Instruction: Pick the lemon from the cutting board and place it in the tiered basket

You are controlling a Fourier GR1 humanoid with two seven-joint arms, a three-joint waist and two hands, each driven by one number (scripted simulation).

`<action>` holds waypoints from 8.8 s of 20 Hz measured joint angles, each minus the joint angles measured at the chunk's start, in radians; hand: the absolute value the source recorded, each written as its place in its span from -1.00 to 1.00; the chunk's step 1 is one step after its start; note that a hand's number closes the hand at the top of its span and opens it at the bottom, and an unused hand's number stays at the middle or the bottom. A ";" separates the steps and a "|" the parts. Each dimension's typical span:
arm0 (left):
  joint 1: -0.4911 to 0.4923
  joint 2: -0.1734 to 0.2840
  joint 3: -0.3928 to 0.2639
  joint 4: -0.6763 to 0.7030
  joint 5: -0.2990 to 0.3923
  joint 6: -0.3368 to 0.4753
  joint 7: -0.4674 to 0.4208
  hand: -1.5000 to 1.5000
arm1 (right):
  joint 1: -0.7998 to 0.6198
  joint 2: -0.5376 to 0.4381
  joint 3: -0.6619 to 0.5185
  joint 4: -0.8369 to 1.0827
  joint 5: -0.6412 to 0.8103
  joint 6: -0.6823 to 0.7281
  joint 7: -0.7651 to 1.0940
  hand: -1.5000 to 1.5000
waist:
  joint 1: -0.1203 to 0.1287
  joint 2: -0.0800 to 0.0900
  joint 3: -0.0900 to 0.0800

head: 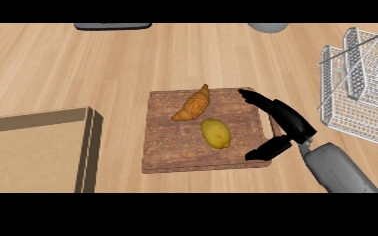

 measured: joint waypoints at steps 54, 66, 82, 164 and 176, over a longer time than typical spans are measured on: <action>-0.076 -0.002 0.077 0.067 -0.036 0.020 0.192 0.00 | -0.259 0.074 0.104 0.050 -0.058 0.294 0.537 -1.00 | -0.004 0.004 0.011; -0.104 0.001 0.089 0.095 -0.047 -0.023 0.199 0.00 | -0.240 0.134 0.131 0.081 -0.012 0.257 0.525 -1.00 | 0.001 0.000 0.007; -0.112 -0.010 0.103 0.105 -0.058 -0.059 0.200 0.00 | -0.203 0.209 0.132 0.063 0.080 0.142 0.388 1.00 | -0.002 0.000 0.010; -0.117 -0.088 0.129 0.084 -0.126 -0.046 0.163 0.00 | -0.610 -0.498 -0.167 0.259 0.988 -0.168 0.438 1.00 | 0.023 0.011 0.011; -0.116 -0.088 0.128 0.083 -0.125 -0.042 0.163 0.00 | -0.627 -0.475 -0.240 0.496 0.904 0.030 0.515 -1.00 | 0.023 0.007 0.006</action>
